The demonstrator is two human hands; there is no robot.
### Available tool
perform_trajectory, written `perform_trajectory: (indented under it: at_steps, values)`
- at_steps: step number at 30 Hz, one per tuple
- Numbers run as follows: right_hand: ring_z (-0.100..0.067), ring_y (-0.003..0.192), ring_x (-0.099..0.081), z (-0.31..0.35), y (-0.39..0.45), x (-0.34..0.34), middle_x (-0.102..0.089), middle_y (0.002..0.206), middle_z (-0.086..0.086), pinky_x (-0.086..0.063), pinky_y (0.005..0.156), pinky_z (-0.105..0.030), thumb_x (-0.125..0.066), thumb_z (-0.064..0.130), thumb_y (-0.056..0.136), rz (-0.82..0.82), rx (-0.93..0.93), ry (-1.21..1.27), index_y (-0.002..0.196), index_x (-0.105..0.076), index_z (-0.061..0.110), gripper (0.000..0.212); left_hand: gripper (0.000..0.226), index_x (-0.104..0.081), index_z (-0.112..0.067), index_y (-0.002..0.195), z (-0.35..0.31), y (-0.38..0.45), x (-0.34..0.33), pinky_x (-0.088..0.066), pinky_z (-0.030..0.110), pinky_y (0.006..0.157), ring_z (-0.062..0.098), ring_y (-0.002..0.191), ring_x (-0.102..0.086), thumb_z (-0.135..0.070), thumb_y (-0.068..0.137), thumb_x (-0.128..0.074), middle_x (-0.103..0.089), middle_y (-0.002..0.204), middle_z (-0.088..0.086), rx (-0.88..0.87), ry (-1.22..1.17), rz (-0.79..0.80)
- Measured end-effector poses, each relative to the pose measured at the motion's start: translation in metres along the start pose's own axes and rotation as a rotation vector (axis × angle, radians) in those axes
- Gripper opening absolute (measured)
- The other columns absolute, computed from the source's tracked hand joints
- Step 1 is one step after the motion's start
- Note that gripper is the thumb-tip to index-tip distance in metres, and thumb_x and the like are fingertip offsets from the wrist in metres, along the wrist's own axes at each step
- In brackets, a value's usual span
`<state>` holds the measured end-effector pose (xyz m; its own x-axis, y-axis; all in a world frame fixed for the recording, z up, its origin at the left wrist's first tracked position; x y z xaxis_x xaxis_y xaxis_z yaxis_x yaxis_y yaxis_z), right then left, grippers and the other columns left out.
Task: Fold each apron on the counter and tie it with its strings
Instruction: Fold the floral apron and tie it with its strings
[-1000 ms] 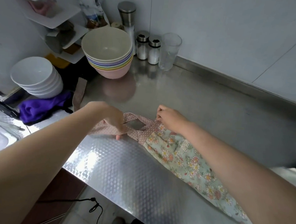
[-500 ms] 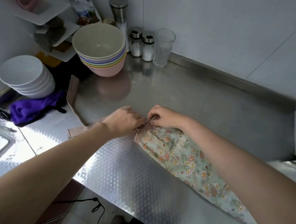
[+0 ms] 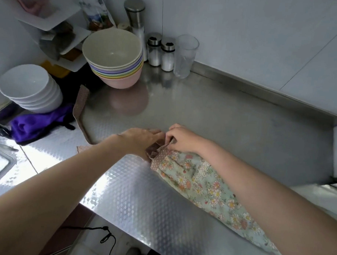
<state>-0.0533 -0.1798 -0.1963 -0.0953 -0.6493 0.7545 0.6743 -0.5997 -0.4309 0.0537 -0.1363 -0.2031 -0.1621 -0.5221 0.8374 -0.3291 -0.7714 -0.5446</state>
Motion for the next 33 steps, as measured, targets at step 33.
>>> perform_trajectory:
  at_steps: [33]
  values:
    - [-0.028,0.130,-0.034,-0.139,-0.100,0.053,-0.033,0.140,-0.009,-0.030,0.110,-0.041,-0.048,0.005,0.091,-0.403,-0.443,-0.107,0.137,-0.041,0.013,0.047,0.056,-0.011,-0.035,0.148,-0.118,0.074,0.047,-0.018,0.052,0.113,0.023,0.144,0.011,-0.041,0.098,-0.034,0.010,0.157,-0.011,-0.113,-0.022,-0.126]
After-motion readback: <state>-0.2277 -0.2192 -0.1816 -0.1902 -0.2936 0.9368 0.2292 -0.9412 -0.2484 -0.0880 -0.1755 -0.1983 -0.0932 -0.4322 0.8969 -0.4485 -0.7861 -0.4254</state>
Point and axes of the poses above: each hand's wrist, its own y-axis towards the middle knuckle, its own x-axis out of the back of the hand, z = x × y, the point moved 5 cm from there along y, towards the middle knuckle
